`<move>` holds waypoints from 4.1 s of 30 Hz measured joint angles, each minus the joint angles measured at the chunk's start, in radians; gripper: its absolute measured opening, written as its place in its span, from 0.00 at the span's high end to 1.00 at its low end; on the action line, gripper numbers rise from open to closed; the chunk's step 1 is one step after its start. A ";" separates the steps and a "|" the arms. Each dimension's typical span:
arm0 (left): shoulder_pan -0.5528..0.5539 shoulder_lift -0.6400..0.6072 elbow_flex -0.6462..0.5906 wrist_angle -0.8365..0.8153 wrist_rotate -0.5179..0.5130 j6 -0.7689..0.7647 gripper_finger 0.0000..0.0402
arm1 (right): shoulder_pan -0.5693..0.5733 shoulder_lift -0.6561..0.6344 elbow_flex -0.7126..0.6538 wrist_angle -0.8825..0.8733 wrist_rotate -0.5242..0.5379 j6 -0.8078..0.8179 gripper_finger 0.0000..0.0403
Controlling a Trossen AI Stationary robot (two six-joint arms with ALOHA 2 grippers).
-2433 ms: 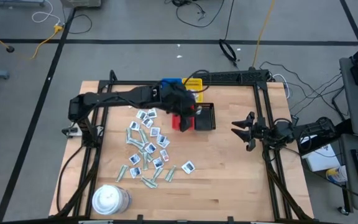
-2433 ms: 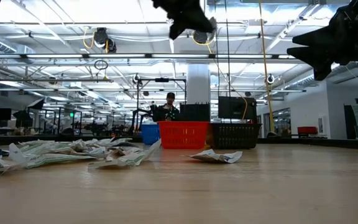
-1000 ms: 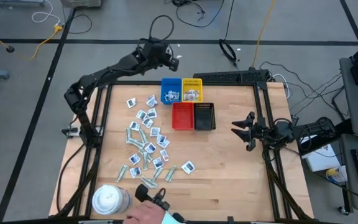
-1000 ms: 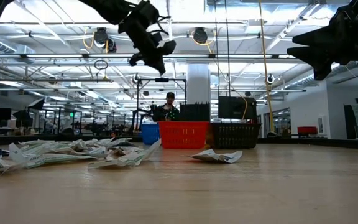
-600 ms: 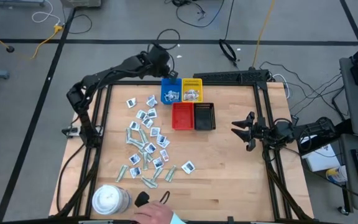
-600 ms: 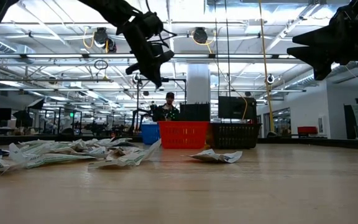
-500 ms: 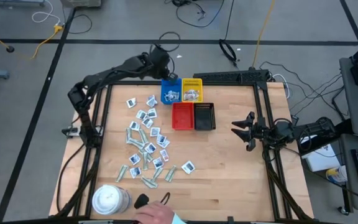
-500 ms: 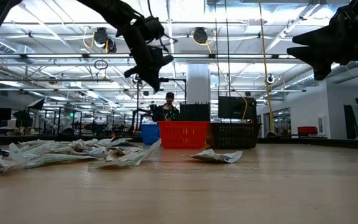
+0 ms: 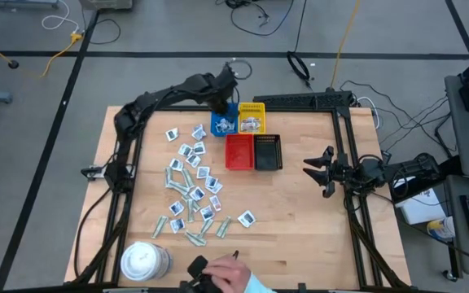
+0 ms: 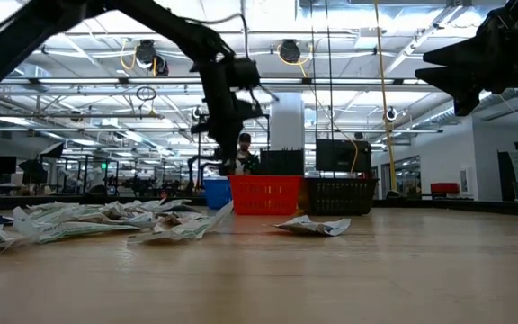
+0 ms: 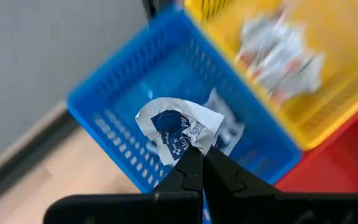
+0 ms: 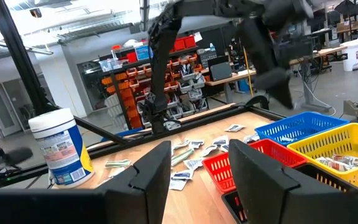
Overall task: Pick & Place First Aid Supplies
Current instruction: Put the alcohol pad into the blue bin
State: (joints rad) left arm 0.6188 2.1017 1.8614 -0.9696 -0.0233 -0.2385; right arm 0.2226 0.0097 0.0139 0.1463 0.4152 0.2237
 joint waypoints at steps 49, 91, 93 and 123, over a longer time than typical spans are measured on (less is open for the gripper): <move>-0.007 0.008 0.045 -0.232 0.196 0.065 0.38 | 0.000 0.000 0.001 0.000 0.000 0.000 0.61; -0.588 -0.393 -0.585 -0.129 0.128 -0.354 0.38 | 0.000 0.000 0.000 0.000 0.000 0.000 0.61; -0.604 -0.393 -0.585 -0.128 0.129 -0.373 0.38 | 0.000 0.000 0.000 0.000 -0.001 0.000 0.61; -0.697 -0.166 -0.624 -0.018 0.100 -0.508 0.48 | 0.000 0.000 0.000 0.000 0.000 0.000 0.61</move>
State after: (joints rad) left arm -0.0784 1.9354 1.2376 -0.9875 0.0769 -0.7463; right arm 0.2223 0.0093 0.0143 0.1465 0.4152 0.2236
